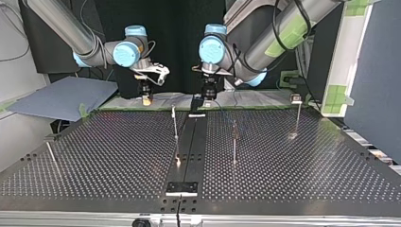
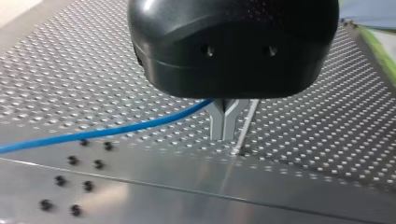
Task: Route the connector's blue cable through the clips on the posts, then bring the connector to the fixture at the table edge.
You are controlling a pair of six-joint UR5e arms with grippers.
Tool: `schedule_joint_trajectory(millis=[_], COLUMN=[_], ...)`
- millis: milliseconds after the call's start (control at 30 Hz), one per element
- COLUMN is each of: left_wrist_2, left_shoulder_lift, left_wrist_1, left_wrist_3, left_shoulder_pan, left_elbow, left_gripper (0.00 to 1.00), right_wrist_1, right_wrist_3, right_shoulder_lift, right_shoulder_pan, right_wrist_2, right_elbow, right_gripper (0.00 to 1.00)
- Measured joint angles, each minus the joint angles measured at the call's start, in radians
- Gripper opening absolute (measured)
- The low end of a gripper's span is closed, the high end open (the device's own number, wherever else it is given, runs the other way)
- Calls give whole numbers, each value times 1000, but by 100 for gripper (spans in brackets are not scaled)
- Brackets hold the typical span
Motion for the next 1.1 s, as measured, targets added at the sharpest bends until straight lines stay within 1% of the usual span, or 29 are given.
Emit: schedule_joint_trajectory(millis=[133, 333, 533, 767, 1100], left_wrist_2=[8, 14, 17, 24, 39], left_shoulder_lift=[-27, -62, -68, -83, -88], left_wrist_1=[12, 31, 37, 52, 64], left_wrist_3=[0, -5, -6, -7, -12], left_shoulder_pan=[-2, 1, 6, 10, 12], left_elbow=[4, 9, 11, 12, 15], left_gripper=[0, 0, 0, 0, 0], right_wrist_1=[-21, -50, -69, -93, -107], right_wrist_3=[-5, -9, -10, -11, -10], right_shoulder_lift=[1, 4, 5, 7, 10], right_shoulder_pan=[-11, -31, -52, -79, -102], right_wrist_2=[-5, -25, -36, -64, -88], right_elbow=[0, 0, 0, 0, 0], right_gripper=[0, 0, 0, 0, 0])
